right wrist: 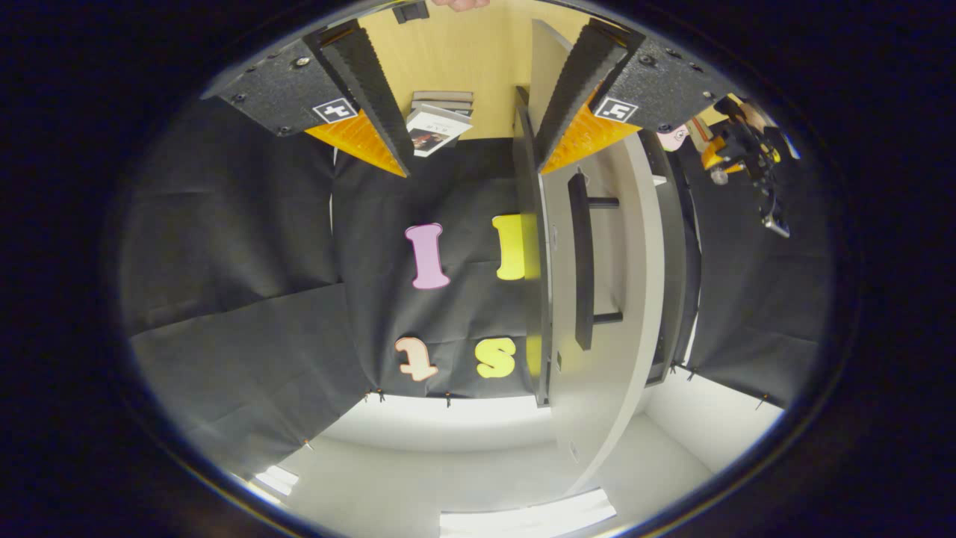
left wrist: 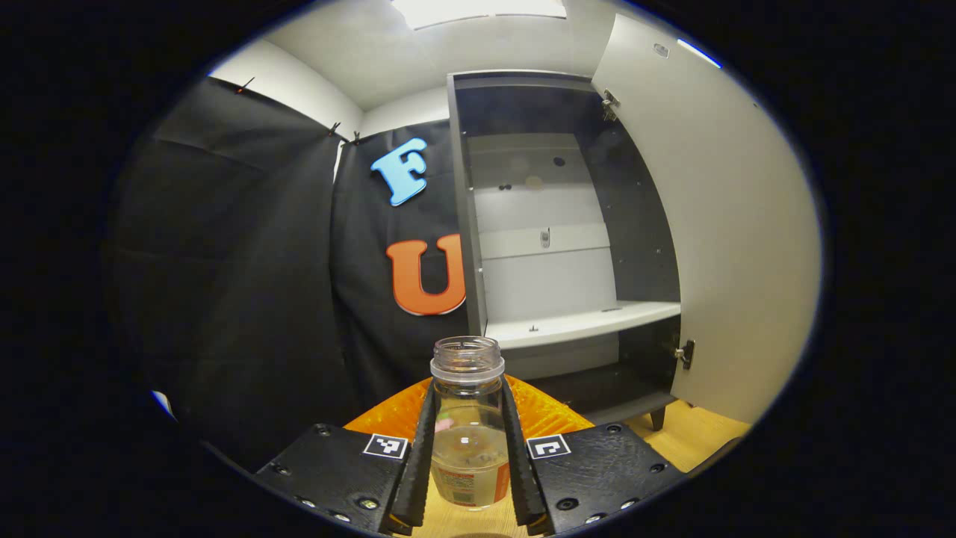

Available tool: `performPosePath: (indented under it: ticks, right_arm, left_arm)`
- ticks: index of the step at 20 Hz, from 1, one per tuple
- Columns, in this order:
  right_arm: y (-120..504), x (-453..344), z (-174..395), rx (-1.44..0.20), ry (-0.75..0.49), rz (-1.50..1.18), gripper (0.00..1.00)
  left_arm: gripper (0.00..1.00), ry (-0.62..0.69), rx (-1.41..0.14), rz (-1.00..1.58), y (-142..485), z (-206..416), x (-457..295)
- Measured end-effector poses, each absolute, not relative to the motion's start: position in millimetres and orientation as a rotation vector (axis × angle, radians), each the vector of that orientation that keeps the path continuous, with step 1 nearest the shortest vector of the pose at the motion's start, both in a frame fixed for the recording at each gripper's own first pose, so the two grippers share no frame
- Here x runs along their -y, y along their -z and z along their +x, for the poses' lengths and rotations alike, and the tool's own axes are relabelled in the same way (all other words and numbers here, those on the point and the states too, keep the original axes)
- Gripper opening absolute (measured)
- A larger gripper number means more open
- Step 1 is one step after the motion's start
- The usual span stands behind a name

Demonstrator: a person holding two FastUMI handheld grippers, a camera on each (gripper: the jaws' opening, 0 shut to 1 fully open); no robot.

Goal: Open the cabinet door with the right hand, grasp the bottle in the cabinet with the left hand and place it on the coaster, then close the cabinet door with the right hand.

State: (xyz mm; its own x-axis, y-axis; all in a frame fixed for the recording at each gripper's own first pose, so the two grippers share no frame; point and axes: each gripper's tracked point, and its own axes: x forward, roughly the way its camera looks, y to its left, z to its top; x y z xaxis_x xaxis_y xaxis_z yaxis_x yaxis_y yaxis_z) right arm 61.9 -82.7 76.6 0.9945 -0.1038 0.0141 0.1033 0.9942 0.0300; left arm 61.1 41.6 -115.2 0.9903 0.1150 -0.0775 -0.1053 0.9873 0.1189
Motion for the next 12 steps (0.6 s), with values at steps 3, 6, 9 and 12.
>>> performPosePath:
  ticks: [3, 6, 9, 12]
  right_arm:
    - [-90, 79, 55, 0.03, 0.114, 0.043, 0.99]
    - [-95, 79, 48, 0.018, 0.138, 0.027, 1.0]
    - [-105, 84, 38, 0.028, 0.174, 0.03, 0.98]
    - [-110, 90, 29, 0.037, 0.203, 0.046, 1.0]
  left_arm:
    - [0.43, -0.183, -0.122, 0.084, 167, 30, -53]
    - [0.43, -0.224, -0.124, 0.064, 195, 12, -57]
    - [0.43, -0.216, -0.106, 0.038, 209, 2, -50]
    - [0.43, -0.222, -0.102, 0.039, 217, -7, -48]
